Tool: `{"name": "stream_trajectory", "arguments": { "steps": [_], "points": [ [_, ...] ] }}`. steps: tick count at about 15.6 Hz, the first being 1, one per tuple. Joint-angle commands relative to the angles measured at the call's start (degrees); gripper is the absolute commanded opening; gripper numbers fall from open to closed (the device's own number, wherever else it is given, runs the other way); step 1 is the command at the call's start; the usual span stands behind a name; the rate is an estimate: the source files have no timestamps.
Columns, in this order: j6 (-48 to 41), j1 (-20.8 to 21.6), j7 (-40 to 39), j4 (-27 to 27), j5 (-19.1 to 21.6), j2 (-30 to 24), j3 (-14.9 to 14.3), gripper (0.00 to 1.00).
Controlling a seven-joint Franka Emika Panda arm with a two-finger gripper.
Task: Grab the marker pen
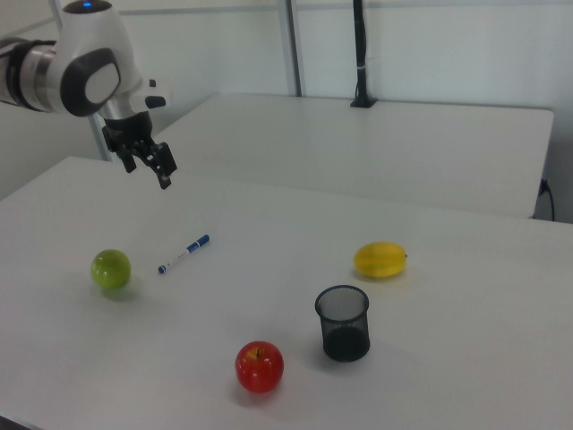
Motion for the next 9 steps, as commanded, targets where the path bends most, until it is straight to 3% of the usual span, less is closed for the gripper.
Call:
{"name": "stream_trajectory", "arguments": {
  "steps": [1,5,9],
  "points": [
    [-8.80,-1.80,0.72,-1.23,0.10,-6.54,-0.21,1.00],
    [-14.89,-5.23,0.28,-1.32,0.18,-11.20,-0.48,1.00],
    [-18.23,-6.02,0.28,-1.41,-1.30,-12.88,-0.83,1.00]
  ]
}}
